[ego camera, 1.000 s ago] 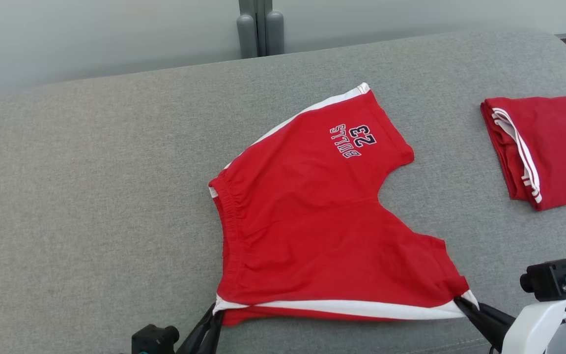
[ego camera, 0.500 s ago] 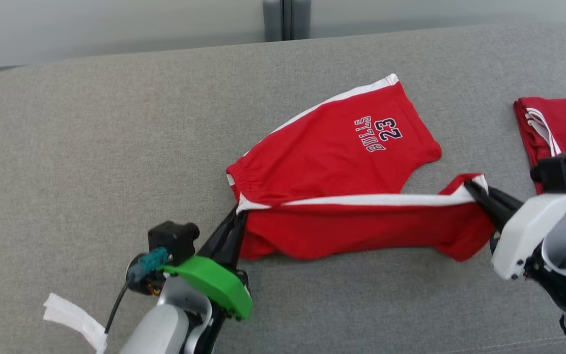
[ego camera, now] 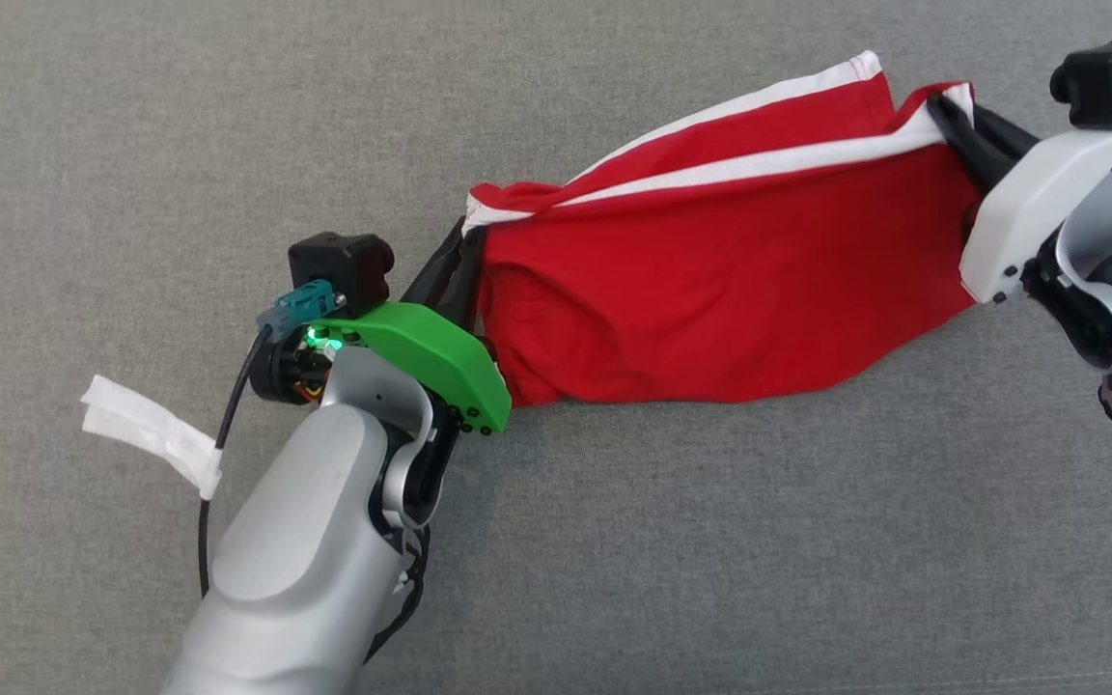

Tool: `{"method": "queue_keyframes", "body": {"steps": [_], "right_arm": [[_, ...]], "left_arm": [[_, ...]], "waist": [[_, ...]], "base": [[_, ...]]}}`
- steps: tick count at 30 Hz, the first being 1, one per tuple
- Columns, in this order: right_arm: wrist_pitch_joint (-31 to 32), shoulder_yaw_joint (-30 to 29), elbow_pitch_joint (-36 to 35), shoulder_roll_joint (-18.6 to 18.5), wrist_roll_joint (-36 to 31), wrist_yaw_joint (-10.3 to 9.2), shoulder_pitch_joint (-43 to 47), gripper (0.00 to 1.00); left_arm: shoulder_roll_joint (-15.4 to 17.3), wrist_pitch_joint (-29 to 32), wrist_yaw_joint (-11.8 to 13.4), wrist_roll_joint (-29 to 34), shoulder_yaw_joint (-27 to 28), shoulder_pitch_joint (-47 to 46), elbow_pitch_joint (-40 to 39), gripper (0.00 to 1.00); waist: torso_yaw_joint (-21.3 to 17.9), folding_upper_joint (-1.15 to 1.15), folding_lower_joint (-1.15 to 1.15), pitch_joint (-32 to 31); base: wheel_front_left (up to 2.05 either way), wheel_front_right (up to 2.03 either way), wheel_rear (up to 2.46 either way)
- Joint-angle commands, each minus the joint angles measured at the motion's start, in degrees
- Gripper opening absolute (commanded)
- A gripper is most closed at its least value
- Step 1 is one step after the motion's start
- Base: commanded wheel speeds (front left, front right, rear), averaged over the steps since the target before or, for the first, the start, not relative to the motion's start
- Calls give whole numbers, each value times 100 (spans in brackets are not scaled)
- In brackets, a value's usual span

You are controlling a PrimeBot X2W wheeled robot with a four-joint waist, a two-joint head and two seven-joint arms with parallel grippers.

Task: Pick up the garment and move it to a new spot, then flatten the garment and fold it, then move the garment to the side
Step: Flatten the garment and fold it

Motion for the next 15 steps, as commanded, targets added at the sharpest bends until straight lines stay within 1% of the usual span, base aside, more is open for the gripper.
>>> {"method": "queue_keyframes", "body": {"steps": [1,6,10,12,14,15], "right_arm": [[-148,56,165,5,-50,-7,-247,0],[-436,311,785,61,-169,-7,-858,0],[-619,448,1259,183,-239,-8,-1200,0],[-709,512,1477,226,-238,-7,-1325,0],[-804,582,1663,283,-208,-7,-1432,0],[-858,624,1757,306,-182,-8,-1473,40]], "left_arm": [[8,5,54,-55,-13,-197,88,0],[1,-87,184,-285,-177,-532,305,0],[3,-171,356,-491,-378,-716,475,0],[3,-246,453,-500,-488,-795,568,0],[4,-305,500,-611,-568,-836,644,44],[4,-336,505,-653,-616,-864,679,100]], "waist": [[147,0,0,303],[181,0,0,493],[205,0,0,577],[213,0,0,604],[220,0,0,626],[224,0,0,632]], "base": [[0,0,0],[0,0,0],[0,0,0],[0,0,0],[0,0,0],[0,0,0]]}}
